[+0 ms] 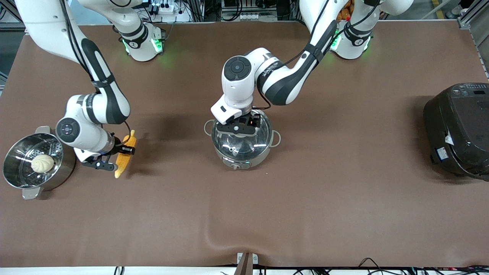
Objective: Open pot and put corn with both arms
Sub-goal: 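Grasp the lid knob with the left gripper while the right gripper grasps the corn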
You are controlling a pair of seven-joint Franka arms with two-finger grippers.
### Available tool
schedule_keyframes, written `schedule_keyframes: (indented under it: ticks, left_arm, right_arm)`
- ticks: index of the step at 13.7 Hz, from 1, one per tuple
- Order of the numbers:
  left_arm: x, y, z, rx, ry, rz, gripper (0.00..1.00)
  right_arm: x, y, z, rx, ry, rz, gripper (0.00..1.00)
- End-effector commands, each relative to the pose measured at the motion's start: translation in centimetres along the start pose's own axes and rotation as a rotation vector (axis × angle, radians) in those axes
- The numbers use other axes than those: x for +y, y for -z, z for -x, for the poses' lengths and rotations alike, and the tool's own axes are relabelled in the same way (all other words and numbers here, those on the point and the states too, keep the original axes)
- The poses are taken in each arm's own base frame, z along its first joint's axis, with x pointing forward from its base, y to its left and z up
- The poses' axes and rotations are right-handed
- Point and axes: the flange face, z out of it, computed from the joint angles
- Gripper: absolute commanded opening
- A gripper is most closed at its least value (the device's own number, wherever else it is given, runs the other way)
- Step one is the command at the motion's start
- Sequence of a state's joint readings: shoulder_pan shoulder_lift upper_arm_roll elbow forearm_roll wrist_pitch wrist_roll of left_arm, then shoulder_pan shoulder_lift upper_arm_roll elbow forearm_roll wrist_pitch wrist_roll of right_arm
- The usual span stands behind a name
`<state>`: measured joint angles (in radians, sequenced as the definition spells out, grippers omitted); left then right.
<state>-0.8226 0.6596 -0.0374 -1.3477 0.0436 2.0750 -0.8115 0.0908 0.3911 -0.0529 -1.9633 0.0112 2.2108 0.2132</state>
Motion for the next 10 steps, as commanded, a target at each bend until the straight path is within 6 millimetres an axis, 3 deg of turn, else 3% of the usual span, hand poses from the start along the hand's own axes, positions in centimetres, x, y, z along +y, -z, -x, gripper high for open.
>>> schedule_keyframes:
  ticks: [1, 3, 5, 8, 9, 10]
  left_arm:
    - [0.6, 0.6, -0.1, -0.007, 0.072, 0.024, 0.00]
    - [0.4, 0.6, -0.1, -0.010, 0.073, 0.021, 0.00]
    - [0.2, 1.4, -0.2, -0.009, 0.077, 0.024, 0.00]
    - [-1.3, 7.1, -0.6, 0.008, 0.092, 0.029, 0.00]
    - [-3.0, 9.2, -1.6, 0.011, 0.119, 0.028, 0.00]
    - [-6.1, 11.8, -3.3, 0.016, 0.165, 0.029, 0.00]
  right_arm:
    - [-2.3, 7.4, -0.5, -0.034, 0.039, 0.004, 0.05]
    - [-1.9, 10.6, -0.1, -0.011, 0.041, 0.003, 0.08]
    - [-1.9, 11.7, 0.1, 0.007, 0.068, -0.002, 0.11]
    - [-3.3, 13.3, 0.5, 0.027, 0.099, -0.017, 0.12]
    - [-4.6, 14.1, 0.9, 0.023, 0.117, -0.021, 0.12]
    - [-5.6, 14.9, 1.3, 0.012, 0.128, -0.020, 0.12]
